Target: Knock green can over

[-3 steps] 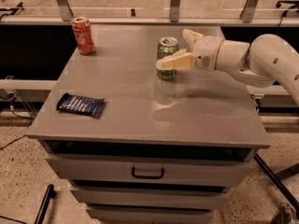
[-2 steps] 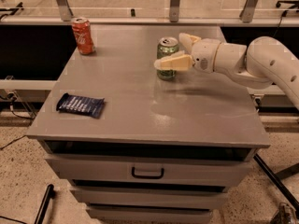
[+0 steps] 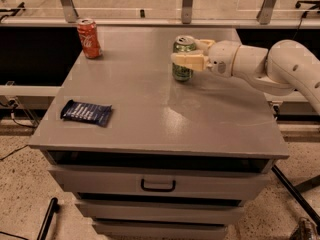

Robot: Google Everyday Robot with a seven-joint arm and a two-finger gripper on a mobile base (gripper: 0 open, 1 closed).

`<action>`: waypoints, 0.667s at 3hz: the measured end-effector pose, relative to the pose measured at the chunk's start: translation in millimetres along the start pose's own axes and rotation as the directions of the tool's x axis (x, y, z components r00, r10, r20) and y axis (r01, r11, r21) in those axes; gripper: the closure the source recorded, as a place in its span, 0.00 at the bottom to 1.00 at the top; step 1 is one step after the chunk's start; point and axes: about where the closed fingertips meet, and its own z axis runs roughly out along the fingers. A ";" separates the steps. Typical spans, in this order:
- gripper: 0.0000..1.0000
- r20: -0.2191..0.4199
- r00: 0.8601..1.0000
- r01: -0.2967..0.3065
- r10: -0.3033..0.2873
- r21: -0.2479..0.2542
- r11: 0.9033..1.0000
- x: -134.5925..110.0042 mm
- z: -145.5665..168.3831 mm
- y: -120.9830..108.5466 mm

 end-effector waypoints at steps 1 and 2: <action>0.83 -0.034 0.998 0.048 -0.047 0.006 0.999 -20.1 -6.4 -6.8; 1.00 -0.165 0.977 0.133 -0.134 -0.017 0.991 -38.8 -12.7 -8.0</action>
Offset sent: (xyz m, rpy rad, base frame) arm -0.0032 -0.0452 0.0551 -0.5619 -0.0032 0.0002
